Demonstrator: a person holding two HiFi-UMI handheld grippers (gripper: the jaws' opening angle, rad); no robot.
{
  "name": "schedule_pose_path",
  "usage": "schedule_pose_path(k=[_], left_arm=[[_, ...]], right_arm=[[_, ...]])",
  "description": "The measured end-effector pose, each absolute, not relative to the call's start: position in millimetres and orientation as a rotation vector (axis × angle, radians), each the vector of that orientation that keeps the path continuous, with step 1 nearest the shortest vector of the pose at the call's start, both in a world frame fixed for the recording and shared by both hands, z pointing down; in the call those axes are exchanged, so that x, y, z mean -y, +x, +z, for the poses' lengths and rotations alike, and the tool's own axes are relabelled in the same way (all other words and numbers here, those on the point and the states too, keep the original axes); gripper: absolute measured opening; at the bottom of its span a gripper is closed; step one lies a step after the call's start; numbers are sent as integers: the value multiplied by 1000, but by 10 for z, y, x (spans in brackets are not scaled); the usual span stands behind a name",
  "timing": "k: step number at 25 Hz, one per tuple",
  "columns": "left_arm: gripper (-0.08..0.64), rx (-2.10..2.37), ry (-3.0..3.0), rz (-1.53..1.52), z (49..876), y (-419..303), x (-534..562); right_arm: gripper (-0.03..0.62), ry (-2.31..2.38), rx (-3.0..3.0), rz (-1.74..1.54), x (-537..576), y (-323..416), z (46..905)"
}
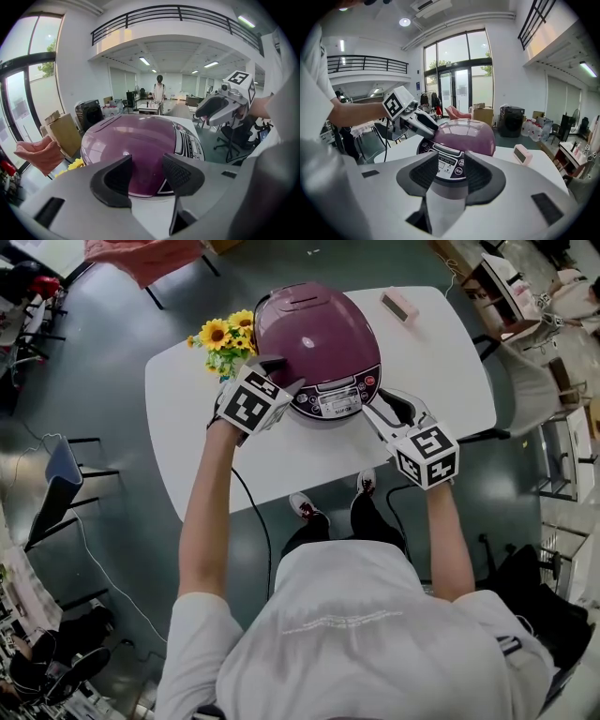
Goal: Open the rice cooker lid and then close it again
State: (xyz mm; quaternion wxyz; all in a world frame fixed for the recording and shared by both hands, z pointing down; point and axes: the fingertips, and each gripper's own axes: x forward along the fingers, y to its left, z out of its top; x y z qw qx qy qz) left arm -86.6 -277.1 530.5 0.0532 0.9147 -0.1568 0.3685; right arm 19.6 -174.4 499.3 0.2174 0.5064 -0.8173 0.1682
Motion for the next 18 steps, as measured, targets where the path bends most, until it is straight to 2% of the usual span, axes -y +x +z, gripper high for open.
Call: schedule_pose_path(k=[6, 10, 18], left_arm=[[202, 511, 2792, 1075, 5298, -894, 2777], [170, 549, 2859, 1038, 5263, -891, 2781], [167, 893, 2883, 683, 4692, -871, 2830]], right_arm=[[161, 1433, 2288, 382, 1859, 386, 4724], [155, 1456, 2318, 298, 1964, 585, 4470], [123, 1529, 2366, 111, 2197, 922, 3945]])
